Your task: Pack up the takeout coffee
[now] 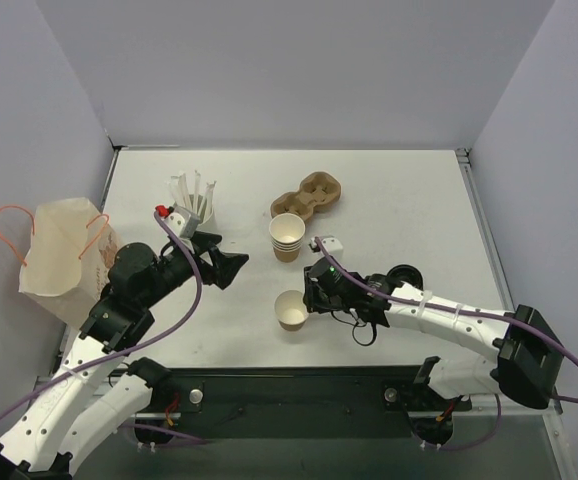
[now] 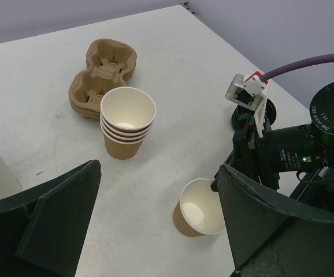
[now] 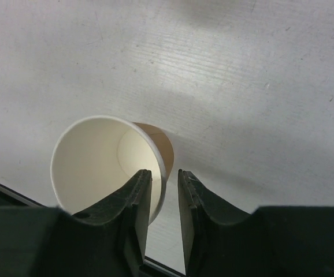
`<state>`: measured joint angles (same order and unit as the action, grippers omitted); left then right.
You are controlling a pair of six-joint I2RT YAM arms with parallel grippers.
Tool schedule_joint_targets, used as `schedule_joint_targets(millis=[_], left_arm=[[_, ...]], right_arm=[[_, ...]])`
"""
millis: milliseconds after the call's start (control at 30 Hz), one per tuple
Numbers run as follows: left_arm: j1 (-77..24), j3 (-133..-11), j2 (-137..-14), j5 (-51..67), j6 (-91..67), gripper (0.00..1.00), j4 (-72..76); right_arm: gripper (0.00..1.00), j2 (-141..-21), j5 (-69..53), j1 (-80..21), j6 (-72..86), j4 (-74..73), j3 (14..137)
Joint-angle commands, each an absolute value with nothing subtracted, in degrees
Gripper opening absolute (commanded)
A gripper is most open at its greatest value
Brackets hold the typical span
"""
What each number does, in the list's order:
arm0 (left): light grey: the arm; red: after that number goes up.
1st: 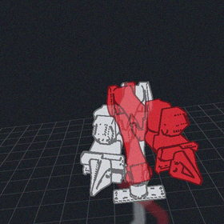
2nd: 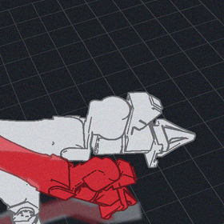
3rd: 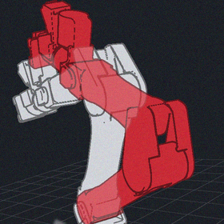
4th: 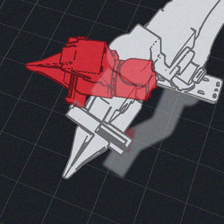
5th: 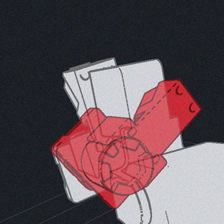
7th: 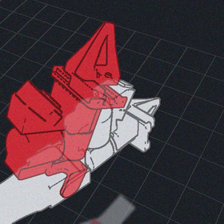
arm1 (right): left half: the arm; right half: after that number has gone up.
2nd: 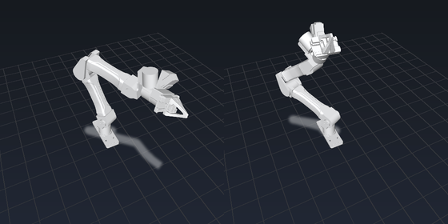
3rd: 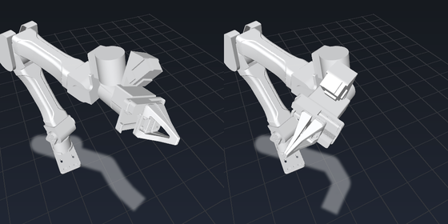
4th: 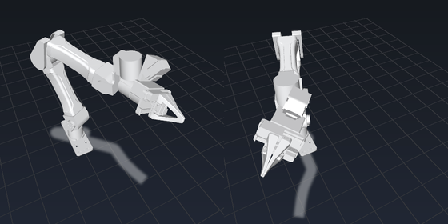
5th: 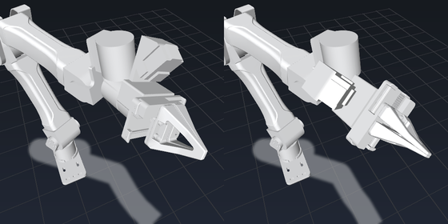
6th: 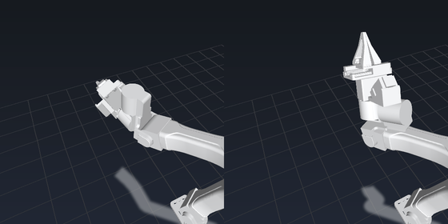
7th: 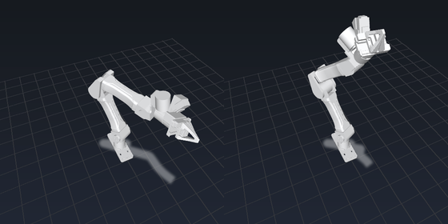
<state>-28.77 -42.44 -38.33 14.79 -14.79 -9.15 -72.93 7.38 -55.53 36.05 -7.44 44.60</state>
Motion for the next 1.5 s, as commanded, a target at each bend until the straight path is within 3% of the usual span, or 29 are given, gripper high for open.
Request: schedule_joint_targets(millis=[0, 267, 500, 633, 767, 1067, 1467], left_arm=[[-28.92, -42.71, -37.97, 14.50, -14.50, 0.92, -6.59], [-29.00, -42.71, -37.44, 14.50, -14.50, 0.92, -6.50], [-29.09, -42.71, -37.18, 14.77, -14.59, 0.92, -6.50], [-29.09, -42.71, -37.18, 14.85, -14.68, 0.92, -6.42], [-29.18, -42.63, -37.09, 14.85, -14.68, 0.92, -6.42], [-29.27, -42.63, -37.09, 14.77, -14.59, 0.92, -6.42], [-29.27, -42.72, -37.18, 15.03, -14.59, 0.92, -6.42]], right_arm=[[0.29, -71.81, 12.74, -56.34, 37.97, -9.47, 46.48], [0.34, -66.10, 31.87, -53.80, 39.19, -30.20, 52.12], [0.36, -62.23, 38.92, -39.22, 40.78, -39.37, 50.63], [0.42, -62.40, 37.79, -27.10, 39.21, -39.73, 49.04], [0.43, -64.24, 37.53, -22.60, 37.54, -38.77, 49.30], [0.45, -68.29, 32.18, -19.07, 34.19, -33.93, 48.08], [0.37, -70.05, 29.88, -17.40, 32.08, -30.85, 45.26]])
